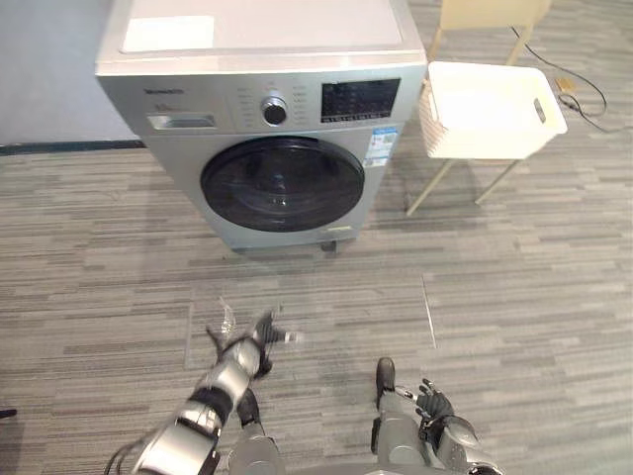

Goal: Pick up the laundry basket with both hands and put the clothes into the washing machine.

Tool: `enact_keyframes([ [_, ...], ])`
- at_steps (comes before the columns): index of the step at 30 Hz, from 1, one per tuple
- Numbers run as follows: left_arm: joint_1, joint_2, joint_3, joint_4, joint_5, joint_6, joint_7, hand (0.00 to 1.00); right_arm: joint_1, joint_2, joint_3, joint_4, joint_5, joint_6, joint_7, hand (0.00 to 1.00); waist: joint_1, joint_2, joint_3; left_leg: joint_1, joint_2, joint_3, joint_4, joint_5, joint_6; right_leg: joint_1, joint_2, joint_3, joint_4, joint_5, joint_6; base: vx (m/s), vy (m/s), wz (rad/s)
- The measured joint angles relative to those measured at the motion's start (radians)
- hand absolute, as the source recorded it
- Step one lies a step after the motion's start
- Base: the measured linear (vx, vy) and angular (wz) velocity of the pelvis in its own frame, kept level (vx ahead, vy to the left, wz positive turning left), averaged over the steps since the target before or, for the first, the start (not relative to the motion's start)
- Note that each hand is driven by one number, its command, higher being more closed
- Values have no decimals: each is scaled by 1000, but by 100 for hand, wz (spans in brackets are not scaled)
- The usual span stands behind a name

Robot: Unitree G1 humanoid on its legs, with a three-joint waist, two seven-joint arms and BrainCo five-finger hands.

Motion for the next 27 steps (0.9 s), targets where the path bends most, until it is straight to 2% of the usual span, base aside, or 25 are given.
enact_keyframes([
  [4,136,-47,177,33,12,-2,3,0,-1,0,8,1,0,-1,-12,0,23,28,-23,3,0,-37,-3,0,1,32,-3,-36,0,-16,10,22,-7,23],
  [7,195,-77,310,22,-5,-14,45,0,-4,0,21,23,-3,-2,-15,0,40,36,-31,5,0,-94,14,-8,7,97,-6,-103,0,-45,12,58,0,61],
  [8,224,-92,366,5,-36,-23,59,0,1,1,21,41,-20,-1,-18,0,64,35,-30,-34,-1,-138,93,-47,20,138,-10,-124,6,-80,29,56,16,100],
  [9,240,-103,390,-2,-42,-27,67,0,7,1,21,47,-30,0,-18,0,72,36,-30,-66,-5,-160,155,-71,33,158,-13,-133,16,-104,42,55,44,172],
  [10,267,-120,420,-7,-96,-45,87,0,22,-13,18,52,-40,1,-24,0,88,37,-29,-148,-27,-156,290,-104,82,219,-38,-215,38,-146,55,78,81,191],
  [11,270,-120,431,-7,-116,-47,92,0,27,-20,16,52,-40,1,-29,0,86,40,-31,-178,-35,-142,335,-107,87,244,-47,-265,43,-154,56,100,106,226],
  [12,274,-114,439,-5,-131,-47,103,0,22,-32,12,64,-41,1,-38,0,104,41,-30,-205,-39,-102,371,-118,106,270,-57,-326,53,-156,57,95,137,154],
  [14,324,-112,510,8,-178,-43,111,0,-12,-36,-28,80,-41,-2,-51,0,175,20,-29,-236,-65,-65,427,-149,150,316,-87,-403,59,-159,57,122,149,108],
  [15,342,-111,528,10,-186,-42,110,0,-24,-35,-37,80,-41,-4,-55,0,179,17,-28,-246,-81,-86,445,-160,156,336,-94,-425,60,-158,57,176,160,112],
  [16,373,-111,551,20,-211,-42,110,0,-34,-34,-65,80,-39,-3,-57,0,181,18,-28,-260,-106,-116,490,-199,171,379,-108,-480,78,-157,58,183,195,122],
  [17,396,-135,562,34,-239,-41,106,0,-33,-42,-101,89,-37,-3,-58,0,189,32,-32,-266,-120,-151,527,-250,182,389,-129,-512,167,-158,59,154,205,119],
  [18,414,-148,563,40,-255,-42,103,0,-31,-43,-119,93,-33,-2,-59,0,193,50,-39,-256,-134,-168,538,-271,187,386,-154,-513,240,-158,58,182,276,102],
  [19,455,-166,566,45,-275,-41,101,0,-22,-40,-138,90,-28,1,-59,0,193,48,-39,-223,-159,-191,537,-293,201,348,-225,-487,438,-144,37,159,242,78],
  [20,468,-172,567,45,-278,-41,100,0,-20,-34,-139,84,-27,2,-59,0,192,46,-37,-206,-173,-208,534,-300,211,316,-255,-453,543,-110,-11,197,266,104],
  [21,477,-175,565,42,-294,-41,98,0,-13,-9,-138,76,-27,4,-57,0,189,48,-35,-179,-187,-260,524,-306,221,230,-257,-321,738,-106,-84,204,191,100],
  [22,476,-177,567,41,-301,-41,98,0,-8,19,-137,76,-27,4,-56,0,185,48,-31,-163,-195,-304,510,-306,225,159,-208,-229,863,-195,-63,324,211,154],
  [23,475,-171,573,35,-301,-42,97,0,-13,62,-124,76,-23,2,-55,0,169,21,-27,-109,-221,-364,463,-298,239,67,-108,-130,960,-338,-56,301,142,129],
  [25,474,-168,582,14,-299,-42,89,0,-8,71,-102,70,-19,0,-55,0,166,9,-26,-69,-240,-387,436,-292,249,22,-51,-96,944,-398,-64,232,57,90],
  [27,448,-173,581,-18,-296,-47,87,0,25,73,-79,18,-19,-5,-55,0,162,17,-28,-33,-279,-469,418,-298,257,-51,44,-20,830,-443,-61,243,-41,125],
])
